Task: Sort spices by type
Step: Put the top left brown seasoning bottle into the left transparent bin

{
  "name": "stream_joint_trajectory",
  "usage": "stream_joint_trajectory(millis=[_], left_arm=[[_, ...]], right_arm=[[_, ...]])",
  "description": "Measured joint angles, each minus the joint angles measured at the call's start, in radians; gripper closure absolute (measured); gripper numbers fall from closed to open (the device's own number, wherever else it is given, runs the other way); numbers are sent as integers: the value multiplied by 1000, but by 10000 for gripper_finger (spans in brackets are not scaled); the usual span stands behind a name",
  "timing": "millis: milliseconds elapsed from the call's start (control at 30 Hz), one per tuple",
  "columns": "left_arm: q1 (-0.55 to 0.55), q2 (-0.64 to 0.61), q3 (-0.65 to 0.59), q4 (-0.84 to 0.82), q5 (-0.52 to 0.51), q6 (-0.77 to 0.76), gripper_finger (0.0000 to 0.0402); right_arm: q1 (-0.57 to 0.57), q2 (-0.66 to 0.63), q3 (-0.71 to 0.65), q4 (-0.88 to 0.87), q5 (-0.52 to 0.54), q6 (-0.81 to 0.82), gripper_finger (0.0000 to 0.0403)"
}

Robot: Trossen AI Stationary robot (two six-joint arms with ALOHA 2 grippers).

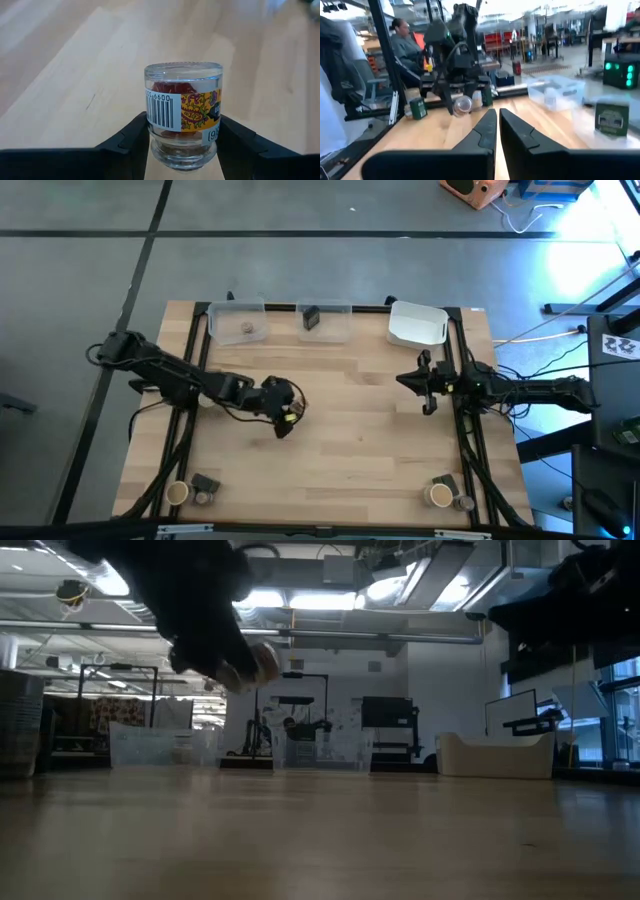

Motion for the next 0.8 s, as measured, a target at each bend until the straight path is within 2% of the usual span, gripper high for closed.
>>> stream_joint_trajectory(millis=[67,267,467,600,800], left_arm=[[19,47,40,-39,33,41,234],[56,196,224,-323,43,135,234],[84,309,378,-517,43,190,234],[102,348,438,-565,43,226,234],[106,350,471,-561,42,287,234]], right_arm=[[0,85,13,9,6,0,380],[-1,347,71,128,71,-19,380],[0,603,132,281,46,-27,380],[0,776,212,303,25,-45,380],[-1,1038,353,312,48,-94,380]])
